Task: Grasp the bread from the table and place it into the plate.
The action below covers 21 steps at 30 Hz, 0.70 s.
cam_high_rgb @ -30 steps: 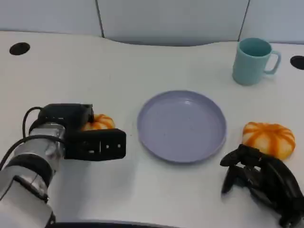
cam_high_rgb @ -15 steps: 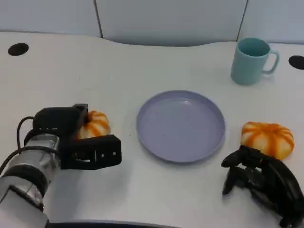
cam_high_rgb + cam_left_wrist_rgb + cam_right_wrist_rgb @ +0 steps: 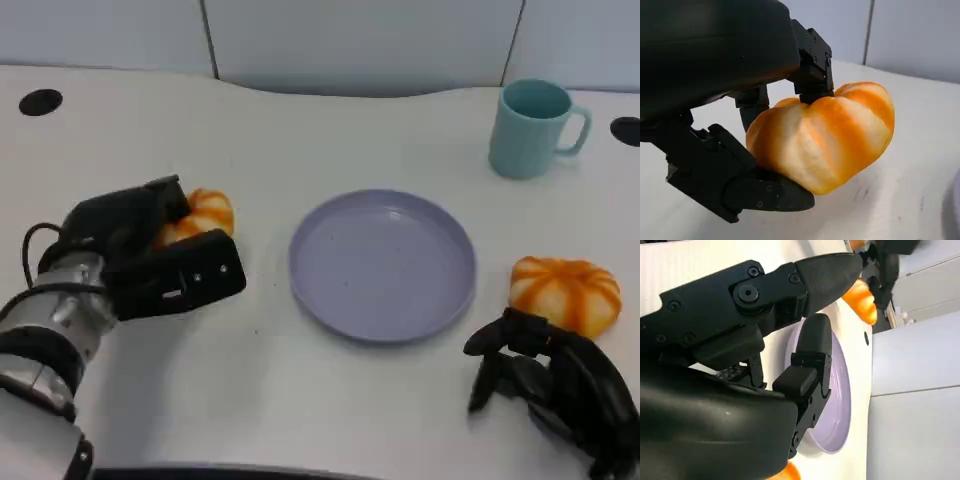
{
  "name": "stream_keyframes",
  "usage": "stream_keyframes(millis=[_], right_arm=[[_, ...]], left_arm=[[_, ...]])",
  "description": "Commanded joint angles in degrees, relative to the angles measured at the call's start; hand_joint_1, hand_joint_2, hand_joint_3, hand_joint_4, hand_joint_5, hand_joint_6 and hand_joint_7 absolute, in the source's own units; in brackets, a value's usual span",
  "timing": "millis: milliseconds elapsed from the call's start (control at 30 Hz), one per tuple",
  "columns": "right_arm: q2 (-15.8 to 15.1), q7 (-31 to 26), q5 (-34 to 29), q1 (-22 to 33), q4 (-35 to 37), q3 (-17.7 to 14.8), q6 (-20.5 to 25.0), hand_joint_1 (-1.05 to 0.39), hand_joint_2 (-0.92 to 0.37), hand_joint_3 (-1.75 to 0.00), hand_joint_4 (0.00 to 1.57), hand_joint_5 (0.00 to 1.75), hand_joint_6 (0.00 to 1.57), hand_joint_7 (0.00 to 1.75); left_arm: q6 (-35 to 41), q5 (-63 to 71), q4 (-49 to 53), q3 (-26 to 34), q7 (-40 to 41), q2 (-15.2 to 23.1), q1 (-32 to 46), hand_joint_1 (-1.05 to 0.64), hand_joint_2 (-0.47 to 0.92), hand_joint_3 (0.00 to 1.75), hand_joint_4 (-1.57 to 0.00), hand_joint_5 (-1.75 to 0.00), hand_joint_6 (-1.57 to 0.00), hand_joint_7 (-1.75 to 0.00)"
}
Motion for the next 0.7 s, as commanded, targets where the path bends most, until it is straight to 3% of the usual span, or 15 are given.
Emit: stream_keyframes(millis=[33,467,700], right_arm=[[0.0,0.1,0.1,1.5,1.5,0.0,1.6,-0.53,-0.92,-0.15,0.64,1.6,0.72,1.03],[0.0,-0.5,0.2,1.1,1.3,0.1,2.6,-0.52,-0.92,-0.13,0.65,1.62,0.72,1.04],[-0.1,-0.3,0.3,0.6,2.8,0.1,2.3,-0.53,-0.92,-0.12,0.64,1.61,0.72,1.04]], left_arm=[[-4.1,0.0,-1.5,0.1,2.0,0.9,-2.2,-0.07,0.6,0.65,-0.76,-1.75,-0.59,-1.75],[-10.8,3.6,-3.2,-3.8,4.7,-2.6,-5.8,-0.15,0.63,0.66,-0.82,-1.75,-0.62,-1.75],[-10.8,5.6,-2.7,-6.2,5.1,-7.3,-7.9,-0.16,0.55,0.88,-0.92,-1.75,-0.7,-1.75]])
